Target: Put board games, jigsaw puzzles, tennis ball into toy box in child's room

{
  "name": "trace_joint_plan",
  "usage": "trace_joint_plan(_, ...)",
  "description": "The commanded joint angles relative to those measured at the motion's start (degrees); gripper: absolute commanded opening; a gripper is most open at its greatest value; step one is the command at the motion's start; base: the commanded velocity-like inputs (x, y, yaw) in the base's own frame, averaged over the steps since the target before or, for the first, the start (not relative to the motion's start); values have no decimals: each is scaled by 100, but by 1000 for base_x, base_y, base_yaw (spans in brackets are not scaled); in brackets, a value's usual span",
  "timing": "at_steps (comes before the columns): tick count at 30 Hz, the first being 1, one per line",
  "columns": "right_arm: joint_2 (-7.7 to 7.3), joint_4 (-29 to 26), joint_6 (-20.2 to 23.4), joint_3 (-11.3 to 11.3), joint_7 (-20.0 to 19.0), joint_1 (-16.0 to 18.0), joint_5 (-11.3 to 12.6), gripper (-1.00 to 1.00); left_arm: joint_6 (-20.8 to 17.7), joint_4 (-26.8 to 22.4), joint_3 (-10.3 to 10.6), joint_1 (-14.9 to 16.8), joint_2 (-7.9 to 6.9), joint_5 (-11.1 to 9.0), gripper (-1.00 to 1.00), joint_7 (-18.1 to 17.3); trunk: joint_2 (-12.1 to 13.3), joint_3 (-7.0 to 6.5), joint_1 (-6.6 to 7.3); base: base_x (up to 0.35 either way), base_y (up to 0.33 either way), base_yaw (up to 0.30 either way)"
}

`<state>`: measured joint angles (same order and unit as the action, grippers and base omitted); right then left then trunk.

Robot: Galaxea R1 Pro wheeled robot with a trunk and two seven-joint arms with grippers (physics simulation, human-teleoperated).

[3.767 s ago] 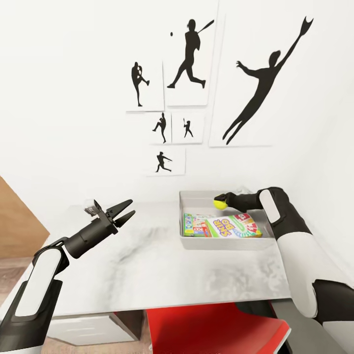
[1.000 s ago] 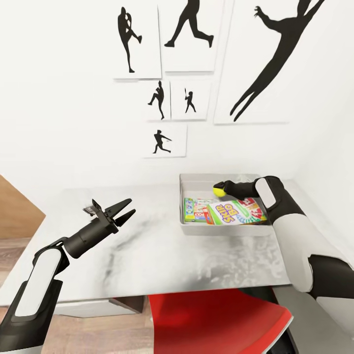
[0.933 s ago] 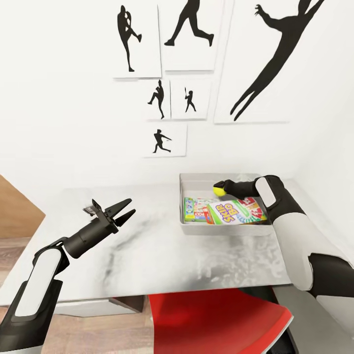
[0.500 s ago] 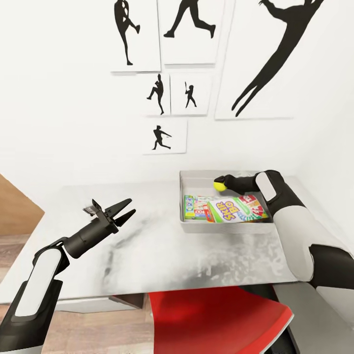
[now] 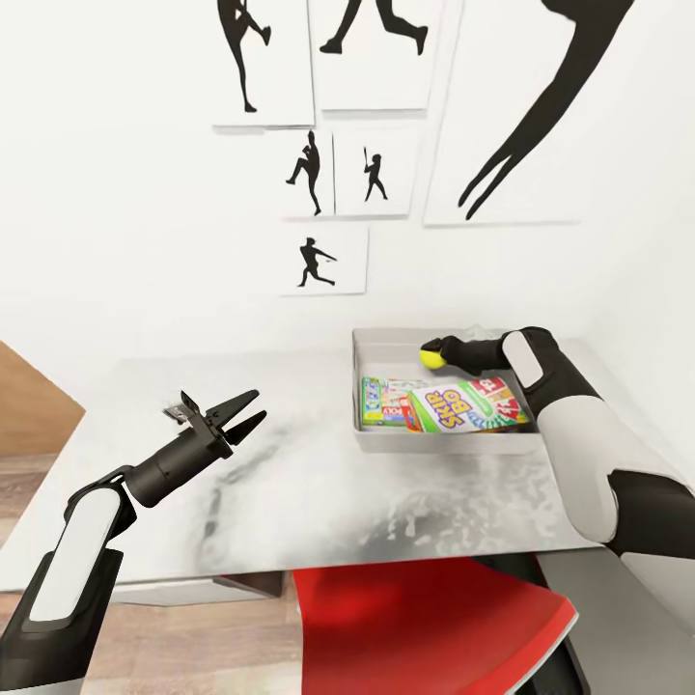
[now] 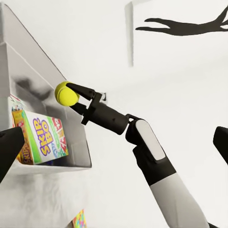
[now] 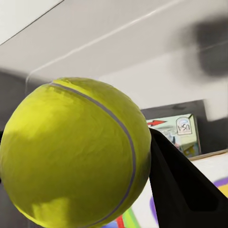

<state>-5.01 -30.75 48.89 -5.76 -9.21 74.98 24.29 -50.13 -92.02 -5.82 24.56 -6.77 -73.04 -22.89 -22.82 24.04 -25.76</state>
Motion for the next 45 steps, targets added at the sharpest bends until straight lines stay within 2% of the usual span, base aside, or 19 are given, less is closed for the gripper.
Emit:
trace_joint_plan(1,3,-1,28,-30,-36,5,-38,-100,-32,0,-7,5,1,0,100,-14,-10,17,-3,0,0,0)
trace_joint_plan(14,7,-51,-301,-2,-40,-44,-31,-100,-28,0,-7,5,1,0,100,-14,-10,56,-3,0,0,0)
trace_joint_plan(45,2,-57,-339,-6,-37,-10,-33,-100,-31,0,-15,5,1,0,100,-14,-10,312,-3,0,0,0)
